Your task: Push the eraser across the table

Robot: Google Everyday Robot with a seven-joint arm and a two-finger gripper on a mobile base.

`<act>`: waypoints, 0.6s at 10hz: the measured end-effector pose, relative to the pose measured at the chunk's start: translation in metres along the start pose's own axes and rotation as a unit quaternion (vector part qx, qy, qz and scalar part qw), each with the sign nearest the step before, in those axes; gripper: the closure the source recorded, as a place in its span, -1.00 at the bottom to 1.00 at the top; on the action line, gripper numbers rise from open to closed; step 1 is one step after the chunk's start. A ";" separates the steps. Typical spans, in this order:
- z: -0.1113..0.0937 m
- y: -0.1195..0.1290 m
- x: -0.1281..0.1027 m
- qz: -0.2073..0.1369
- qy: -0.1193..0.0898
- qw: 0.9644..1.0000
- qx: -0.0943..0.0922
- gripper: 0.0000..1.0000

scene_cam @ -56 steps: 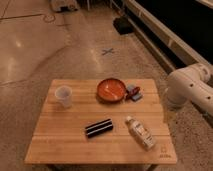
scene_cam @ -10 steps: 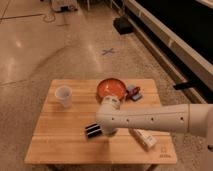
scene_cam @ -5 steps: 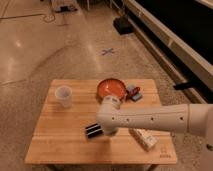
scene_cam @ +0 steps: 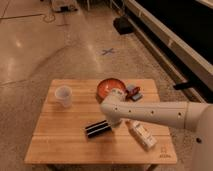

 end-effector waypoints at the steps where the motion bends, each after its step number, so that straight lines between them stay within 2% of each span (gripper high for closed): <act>1: 0.001 -0.003 0.004 0.001 -0.002 1.000 0.000 0.95; 3: 0.001 -0.009 0.013 0.002 -0.002 1.000 0.002 0.95; 6: 0.001 -0.015 0.023 -0.003 0.009 1.000 0.001 0.95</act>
